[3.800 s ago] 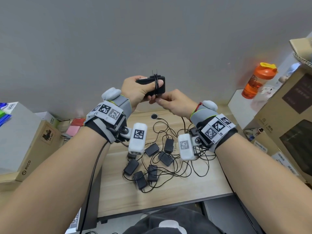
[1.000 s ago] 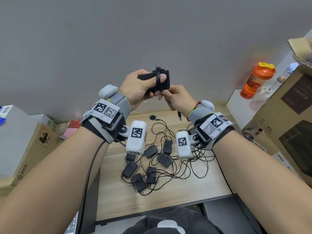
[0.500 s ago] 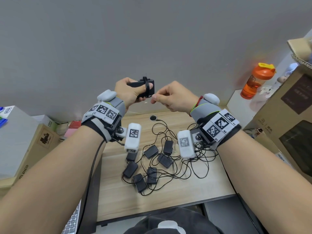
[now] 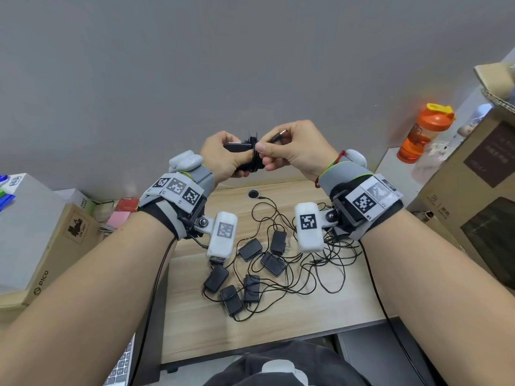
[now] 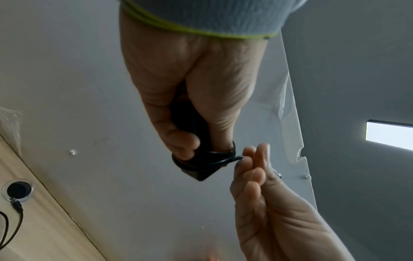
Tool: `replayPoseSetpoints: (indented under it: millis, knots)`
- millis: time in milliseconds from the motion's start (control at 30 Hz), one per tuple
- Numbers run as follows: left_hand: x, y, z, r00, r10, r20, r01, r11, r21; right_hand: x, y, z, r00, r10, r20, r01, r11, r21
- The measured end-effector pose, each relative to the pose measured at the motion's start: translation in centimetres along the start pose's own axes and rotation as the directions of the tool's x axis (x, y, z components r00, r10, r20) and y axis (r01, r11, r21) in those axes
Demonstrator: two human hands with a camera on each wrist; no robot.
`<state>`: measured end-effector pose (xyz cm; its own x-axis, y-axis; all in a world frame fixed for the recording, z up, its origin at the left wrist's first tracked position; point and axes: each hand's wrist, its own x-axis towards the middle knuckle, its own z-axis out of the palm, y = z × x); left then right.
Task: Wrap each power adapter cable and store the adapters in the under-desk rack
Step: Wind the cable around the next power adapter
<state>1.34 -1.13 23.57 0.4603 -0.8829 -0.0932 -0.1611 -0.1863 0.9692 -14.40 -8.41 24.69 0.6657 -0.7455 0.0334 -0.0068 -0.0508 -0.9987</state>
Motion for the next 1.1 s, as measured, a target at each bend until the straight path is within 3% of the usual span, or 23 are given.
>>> replayPoseSetpoints:
  millis: [100,400,600,833,1100]
  knots:
    - [0.0,0.1,-0.2,0.999,-0.014,-0.029,0.012,0.998,-0.059,-0.1,0.5,0.0,0.999,-0.009,0.033,0.007,0.998,0.066]
    - [-0.1,0.5,-0.3,1.0,-0.015,0.022,0.018,0.99,-0.143,0.0,0.6,1.4,1.0,-0.022,0.02,0.022,1.0,0.017]
    - [0.0,0.4,0.0,0.997,0.021,-0.072,-0.026,0.997,-0.072,0.2,0.5,1.5,0.992,0.023,-0.121,-0.022,1.0,0.009]
    - [0.0,1.0,0.2,0.999,0.044,0.001,-0.044,0.999,0.003,0.8,0.5,1.5,0.971,0.074,-0.227,-0.082,0.996,-0.026]
    - [0.6,0.5,-0.1,0.998,-0.03,-0.062,0.025,0.997,-0.077,0.4,1.0,1.8,0.982,-0.009,-0.189,0.032,0.992,0.119]
